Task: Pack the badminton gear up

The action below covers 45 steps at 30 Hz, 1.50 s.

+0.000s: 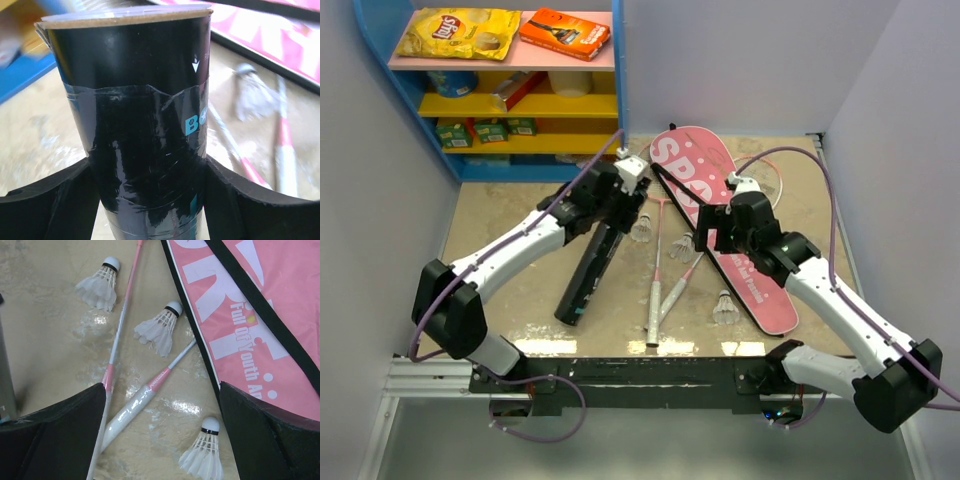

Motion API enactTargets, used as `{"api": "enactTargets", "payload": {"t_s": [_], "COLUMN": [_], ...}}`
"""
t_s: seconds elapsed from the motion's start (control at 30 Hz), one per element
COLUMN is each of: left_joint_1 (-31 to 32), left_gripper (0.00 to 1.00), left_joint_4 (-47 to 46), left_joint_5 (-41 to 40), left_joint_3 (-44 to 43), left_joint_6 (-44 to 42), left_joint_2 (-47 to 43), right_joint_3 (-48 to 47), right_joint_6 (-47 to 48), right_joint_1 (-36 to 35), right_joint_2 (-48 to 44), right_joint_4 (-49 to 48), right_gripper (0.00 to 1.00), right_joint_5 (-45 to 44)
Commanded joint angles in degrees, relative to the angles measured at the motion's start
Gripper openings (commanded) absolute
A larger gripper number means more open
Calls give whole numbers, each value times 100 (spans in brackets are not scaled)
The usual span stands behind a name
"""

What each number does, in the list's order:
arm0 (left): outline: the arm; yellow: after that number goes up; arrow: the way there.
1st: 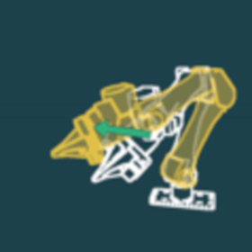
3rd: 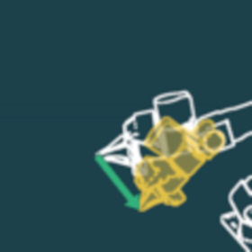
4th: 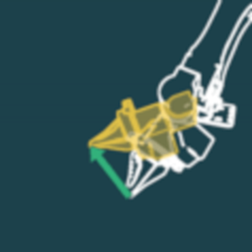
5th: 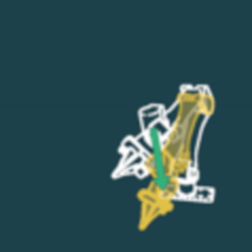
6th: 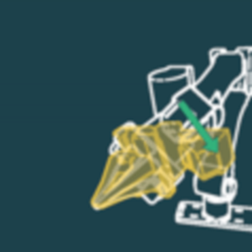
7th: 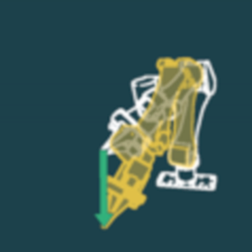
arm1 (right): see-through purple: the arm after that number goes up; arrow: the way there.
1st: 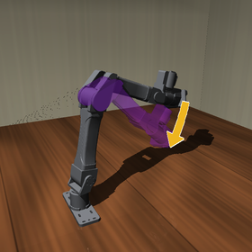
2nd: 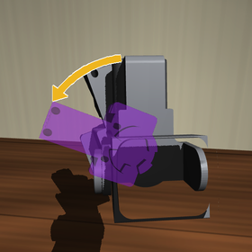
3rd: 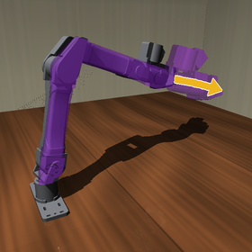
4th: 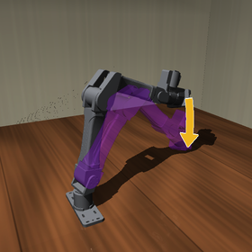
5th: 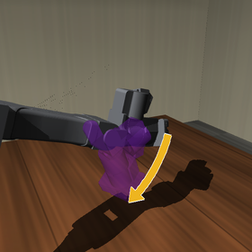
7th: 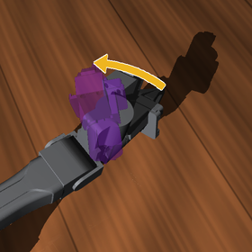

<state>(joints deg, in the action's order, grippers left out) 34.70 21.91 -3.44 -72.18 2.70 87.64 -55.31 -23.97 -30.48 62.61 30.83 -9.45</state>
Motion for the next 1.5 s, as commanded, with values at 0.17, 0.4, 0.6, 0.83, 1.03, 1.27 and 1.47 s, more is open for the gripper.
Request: {"api": "enactTargets", "payload": {"t_s": [0.17, 0.4, 0.6, 0.83, 1.03, 1.27, 1.47], "left_joint_1": [1425, 2120, 2155, 2190, 2243, 2401, 2419], "left_gripper": [0, 0, 0, 0, 0, 0, 0], "left_joint_4": [-301, -565, -890, -1127, -1382, -1532, -1734], "left_joint_5": [362, 309, 862, 1152, 1706, 1794, 1812], "left_joint_3": [396, 1153, 1970, 2410, 2481, 2569, 2665], "left_joint_6": [-1201, -1509, -1781, -1896, -1651, -1457, -1395], "left_joint_2": [-808, -1652, -2241, -2576, -2541, -2611, -2708], "right_joint_3": [-656, -824, -859, -912, -683, -709, -551], "right_joint_6": [173, 243, 287, 454, 340, 252, 129], "right_joint_1": [-19, -28, -20, -28, -19, -19, -28], "right_joint_2": [-486, -951, -1523, -1603, -1349, -1190, -1049], "right_joint_4": [958, 1452, 1417, 1435, 1022, 767, 547], "right_gripper": [99, 97, 89, 80, 61, 52, 42], "right_joint_5": [206, 1284, 2850, 4311, 4918, 4821, 4909]}}
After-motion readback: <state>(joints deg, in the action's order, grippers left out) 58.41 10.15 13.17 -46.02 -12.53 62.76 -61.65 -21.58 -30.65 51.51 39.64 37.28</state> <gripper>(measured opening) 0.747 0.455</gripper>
